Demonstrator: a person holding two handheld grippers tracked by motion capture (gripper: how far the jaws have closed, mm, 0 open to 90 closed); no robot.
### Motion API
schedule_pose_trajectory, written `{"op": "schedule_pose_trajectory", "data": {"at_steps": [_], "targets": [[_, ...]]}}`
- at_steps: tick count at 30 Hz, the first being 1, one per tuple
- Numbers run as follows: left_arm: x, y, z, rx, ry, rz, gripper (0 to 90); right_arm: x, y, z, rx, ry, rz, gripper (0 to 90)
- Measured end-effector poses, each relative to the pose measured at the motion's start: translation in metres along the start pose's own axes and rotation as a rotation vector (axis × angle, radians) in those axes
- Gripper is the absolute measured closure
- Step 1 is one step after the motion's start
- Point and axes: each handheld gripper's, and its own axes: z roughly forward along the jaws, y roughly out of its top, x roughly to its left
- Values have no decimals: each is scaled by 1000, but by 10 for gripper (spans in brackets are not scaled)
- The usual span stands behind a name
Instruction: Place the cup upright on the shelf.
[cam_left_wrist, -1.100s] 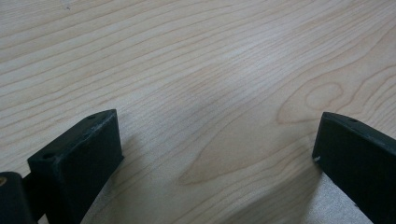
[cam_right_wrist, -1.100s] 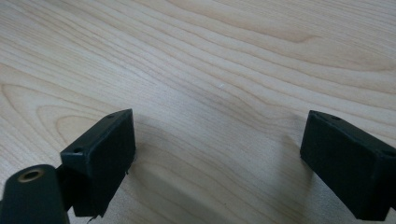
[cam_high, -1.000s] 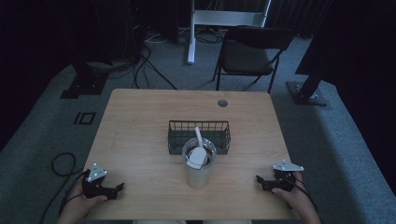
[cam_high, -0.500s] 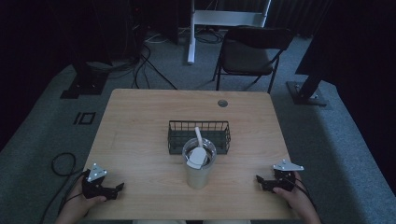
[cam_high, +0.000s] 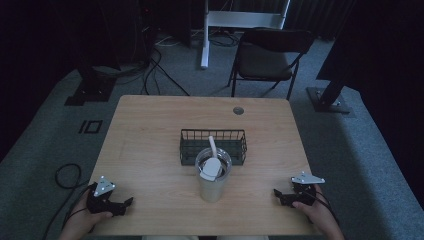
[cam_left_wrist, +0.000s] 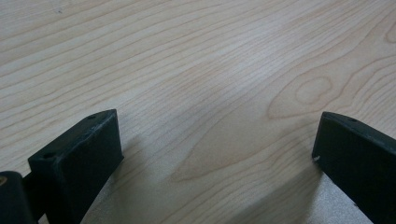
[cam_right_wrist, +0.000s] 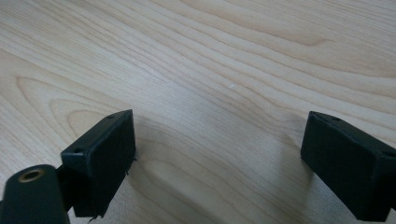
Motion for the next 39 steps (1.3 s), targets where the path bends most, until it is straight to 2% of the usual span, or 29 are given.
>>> {"op": "schedule_pose_trajectory", "data": {"at_steps": [6,16,20,27,39], "targets": [[-3,4,-2,-25,-12,9,18,1,0,0,-7,-2,-15,99],[-14,15,1,-46,-60,41,18,8,4,1,-36,31,-33,99],[-22,21,6,-57,-79,56,19,13,9,1,-63,66,-52,100],[-36,30,11,-69,-116,107,19,24,16,0,-83,126,-97,101],[-56,42,17,-108,-156,163,20,43,28,5,-134,206,-119,101]]}}
